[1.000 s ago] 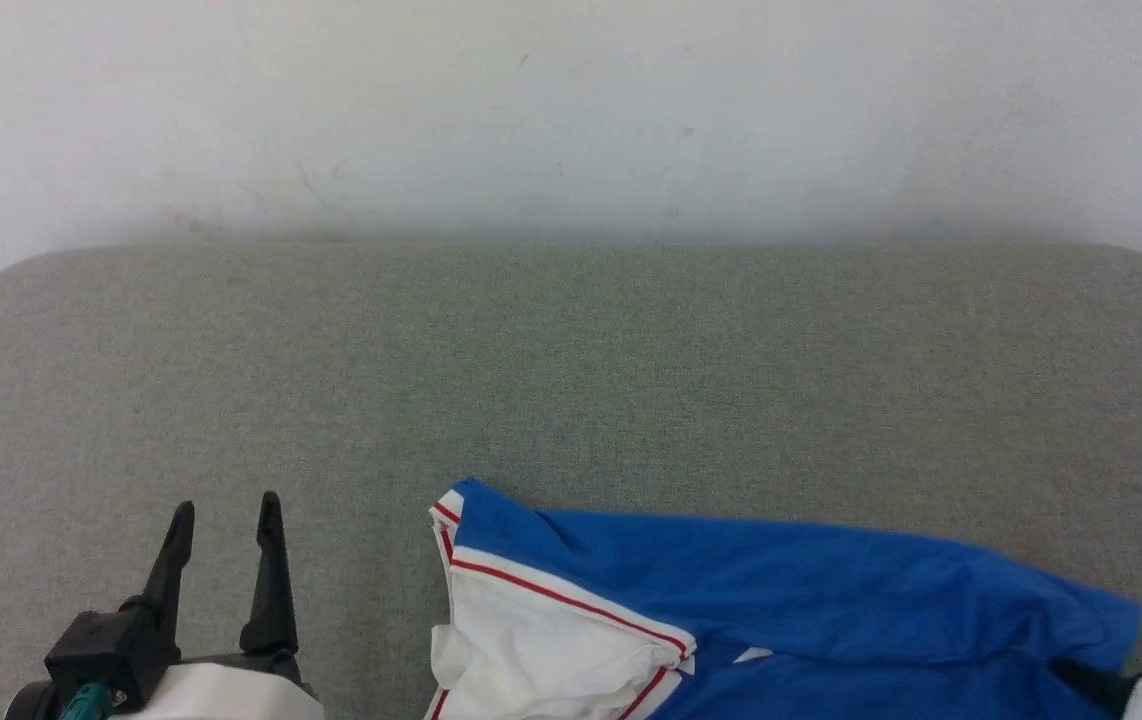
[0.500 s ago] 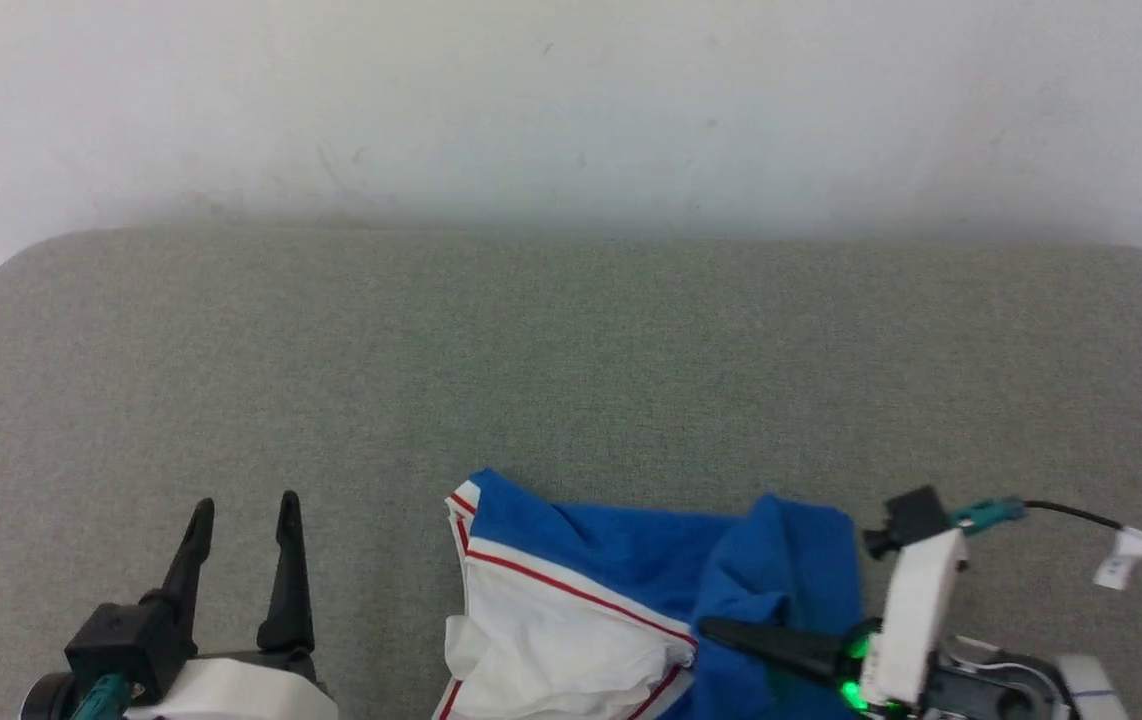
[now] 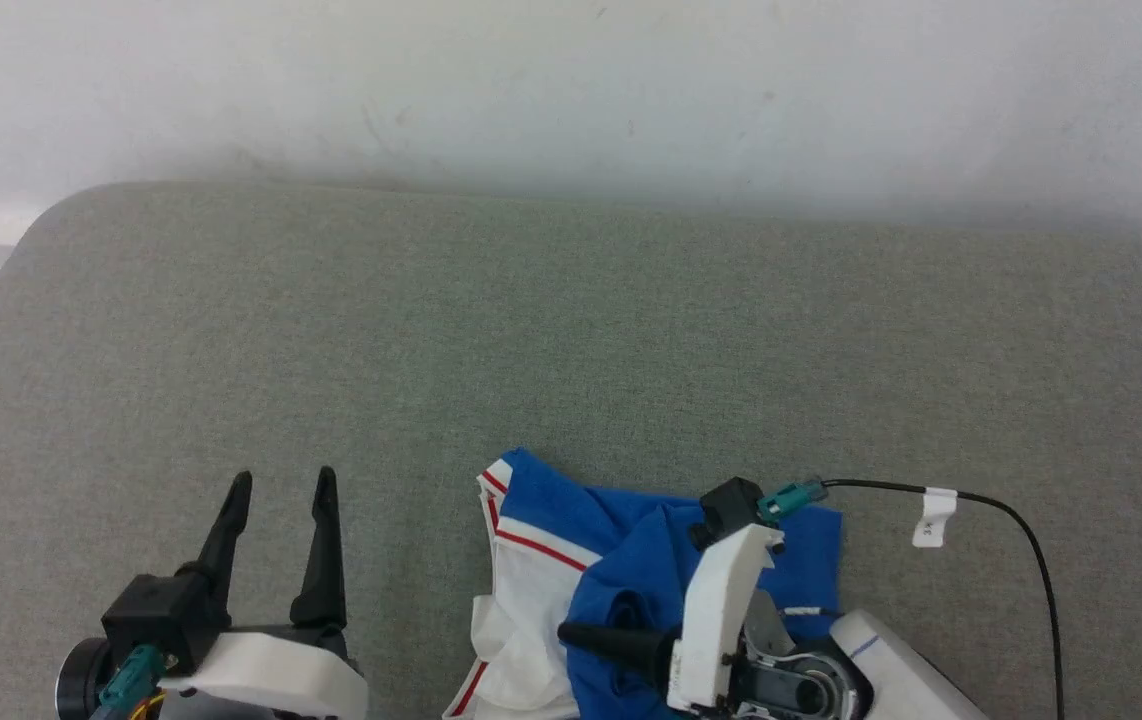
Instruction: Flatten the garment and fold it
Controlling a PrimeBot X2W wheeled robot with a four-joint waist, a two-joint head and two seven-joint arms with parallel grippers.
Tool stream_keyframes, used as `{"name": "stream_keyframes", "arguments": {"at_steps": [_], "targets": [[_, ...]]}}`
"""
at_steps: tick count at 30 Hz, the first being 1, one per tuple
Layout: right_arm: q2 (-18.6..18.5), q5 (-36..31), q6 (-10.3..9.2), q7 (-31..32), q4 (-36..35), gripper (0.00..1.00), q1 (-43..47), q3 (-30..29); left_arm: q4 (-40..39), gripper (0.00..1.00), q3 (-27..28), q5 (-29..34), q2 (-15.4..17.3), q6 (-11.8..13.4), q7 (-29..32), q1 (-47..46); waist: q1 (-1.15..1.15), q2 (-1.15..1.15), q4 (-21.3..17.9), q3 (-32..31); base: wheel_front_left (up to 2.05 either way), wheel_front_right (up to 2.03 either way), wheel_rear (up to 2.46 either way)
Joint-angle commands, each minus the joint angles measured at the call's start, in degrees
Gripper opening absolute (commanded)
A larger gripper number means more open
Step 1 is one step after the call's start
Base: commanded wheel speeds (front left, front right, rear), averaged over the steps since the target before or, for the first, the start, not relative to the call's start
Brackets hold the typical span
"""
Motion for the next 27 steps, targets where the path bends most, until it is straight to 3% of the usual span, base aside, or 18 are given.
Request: {"name": "stream_keyframes", "arguments": {"at_steps": [1, 9, 14, 17, 22, 27], "targets": [[0.1, -1.4, -0.02, -2.8, 1.2, 1.0, -2.5, 3.0, 0.5, 1.0, 0.0, 0.1, -0.3, -0.5, -0.5, -1.1, 0.0, 0.0, 0.5, 0.6, 0.0, 0.0, 0.0], [-0.4, -11.2, -0.02, -7.7, 2.5, 1.0, -9.1, 14.7, 1.6, 1.0, 0.5, -0.2, -0.3, -0.2, -1.1, -0.4, 0.0, 0.0, -0.7, 0.0, 0.0, 0.0, 0.0], [-3.3, -20.3, -0.02, -11.5, -0.3, 1.0, -13.2, 24.8, 1.9, 1.0, 0.5, -0.5, -0.1, -0.3, -1.1, -0.2, 0.0, 0.0, -1.6, -0.7, 0.0, 0.0, 0.0], [-5.5, -24.2, -0.02, -16.2, -2.7, 1.0, -14.3, 27.4, 2.0, 1.0, 0.5, -0.6, -0.1, -0.3, -1.1, -0.1, 0.0, 0.0, -2.2, -1.1, 0.0, 0.0, 0.0], [-9.7, -30.0, -0.02, -26.8, -6.6, 1.0, -12.5, 23.8, 2.2, 1.0, 0.8, -0.9, -0.1, -0.1, -1.3, 0.6, 0.0, 0.0, -3.5, -1.9, 0.0, 0.0, 0.0], [-12.8, -35.2, -0.02, -36.2, -10.8, 1.0, -4.7, 11.7, 2.6, 1.0, 1.2, -1.1, 0.1, 0.5, -1.5, 1.7, 0.0, 0.0, -5.1, -3.1, 0.0, 0.0, 0.0]]}}
